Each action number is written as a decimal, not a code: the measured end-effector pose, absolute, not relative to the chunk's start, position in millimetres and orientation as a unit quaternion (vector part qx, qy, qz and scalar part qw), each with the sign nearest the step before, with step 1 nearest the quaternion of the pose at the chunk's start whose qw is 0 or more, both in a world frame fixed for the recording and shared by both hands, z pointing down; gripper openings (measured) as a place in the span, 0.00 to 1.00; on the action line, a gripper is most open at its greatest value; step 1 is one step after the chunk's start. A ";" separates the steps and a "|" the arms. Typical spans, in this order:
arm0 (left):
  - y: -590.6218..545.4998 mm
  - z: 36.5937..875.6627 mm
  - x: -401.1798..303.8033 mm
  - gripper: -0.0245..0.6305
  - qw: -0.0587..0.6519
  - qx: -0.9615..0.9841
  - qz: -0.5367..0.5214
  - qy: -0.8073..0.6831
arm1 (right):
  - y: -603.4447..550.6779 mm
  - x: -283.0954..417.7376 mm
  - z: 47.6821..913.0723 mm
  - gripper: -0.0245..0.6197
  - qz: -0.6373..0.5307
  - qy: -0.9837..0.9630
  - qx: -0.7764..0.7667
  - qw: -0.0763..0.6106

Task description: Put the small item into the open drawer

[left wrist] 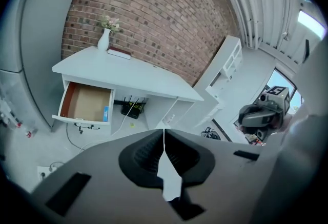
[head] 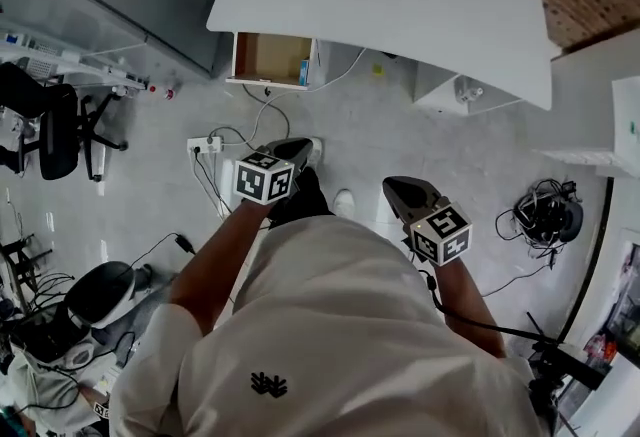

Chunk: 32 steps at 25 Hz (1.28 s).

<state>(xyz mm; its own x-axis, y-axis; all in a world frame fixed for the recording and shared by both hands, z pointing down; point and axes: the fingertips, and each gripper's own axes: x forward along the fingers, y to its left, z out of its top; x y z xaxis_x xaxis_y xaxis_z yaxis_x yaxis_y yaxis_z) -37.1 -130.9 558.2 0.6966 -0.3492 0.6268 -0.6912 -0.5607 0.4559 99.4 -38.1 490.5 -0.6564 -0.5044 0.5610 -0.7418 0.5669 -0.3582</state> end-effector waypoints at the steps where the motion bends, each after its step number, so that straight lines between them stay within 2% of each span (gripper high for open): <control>1: -116.1 549.9 -34.0 0.08 0.359 0.853 0.236 -0.298 | -29.9 98.0 489.3 0.09 0.292 -0.864 0.356 0.203; 10: -32.6 499.0 -21.6 0.08 0.328 0.877 0.226 -0.269 | 10.5 89.9 472.5 0.09 0.269 -0.884 0.327 0.198; 19: -9.1 473.5 -16.0 0.07 0.304 0.888 0.213 -0.273 | 31.3 85.0 456.2 0.09 0.242 -0.896 0.316 0.196; 32: -7.2 460.7 -8.6 0.07 0.304 0.891 0.190 -0.277 | 38.3 92.7 447.0 0.09 0.227 -0.896 0.325 0.200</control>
